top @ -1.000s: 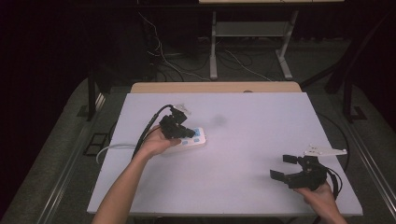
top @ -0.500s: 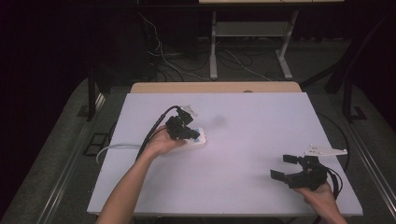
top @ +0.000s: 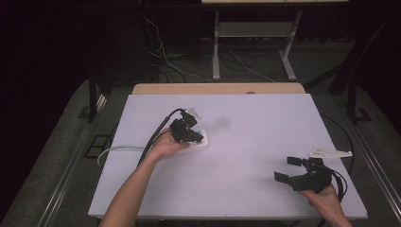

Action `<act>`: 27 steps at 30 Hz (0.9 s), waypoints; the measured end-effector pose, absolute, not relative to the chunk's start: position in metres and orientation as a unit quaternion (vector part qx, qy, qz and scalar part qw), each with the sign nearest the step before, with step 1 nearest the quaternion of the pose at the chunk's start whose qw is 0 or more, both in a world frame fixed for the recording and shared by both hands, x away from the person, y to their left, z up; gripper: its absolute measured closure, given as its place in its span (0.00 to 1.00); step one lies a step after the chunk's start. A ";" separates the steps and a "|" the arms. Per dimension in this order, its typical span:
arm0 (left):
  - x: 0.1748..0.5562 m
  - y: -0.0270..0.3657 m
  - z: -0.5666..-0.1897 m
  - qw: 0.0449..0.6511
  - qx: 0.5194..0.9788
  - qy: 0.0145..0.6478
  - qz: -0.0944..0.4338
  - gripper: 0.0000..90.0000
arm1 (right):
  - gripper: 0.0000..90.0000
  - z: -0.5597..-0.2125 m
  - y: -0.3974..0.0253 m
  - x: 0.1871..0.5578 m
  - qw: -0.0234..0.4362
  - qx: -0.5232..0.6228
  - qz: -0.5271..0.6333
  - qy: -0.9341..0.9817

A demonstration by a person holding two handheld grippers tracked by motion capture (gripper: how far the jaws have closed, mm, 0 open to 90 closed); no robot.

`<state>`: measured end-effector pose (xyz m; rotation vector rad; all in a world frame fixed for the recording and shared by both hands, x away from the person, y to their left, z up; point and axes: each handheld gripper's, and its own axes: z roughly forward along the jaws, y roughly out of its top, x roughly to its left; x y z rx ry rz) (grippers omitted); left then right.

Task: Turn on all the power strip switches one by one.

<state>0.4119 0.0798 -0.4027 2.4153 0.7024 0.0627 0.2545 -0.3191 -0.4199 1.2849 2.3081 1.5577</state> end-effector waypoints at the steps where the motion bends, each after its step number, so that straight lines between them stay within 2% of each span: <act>1: 0.412 0.080 -0.403 0.308 0.913 0.265 0.024 0.99 | 0.00 -0.420 -0.319 0.254 0.038 0.419 0.507 0.752; 12: 0.412 0.081 -0.404 0.304 0.914 0.268 0.032 0.99 | 0.00 -0.419 -0.322 0.254 0.040 0.421 0.510 0.749; 27: 0.413 0.086 -0.409 0.317 0.905 0.283 0.006 1.00 | 0.00 -0.419 -0.322 0.254 0.040 0.421 0.509 0.750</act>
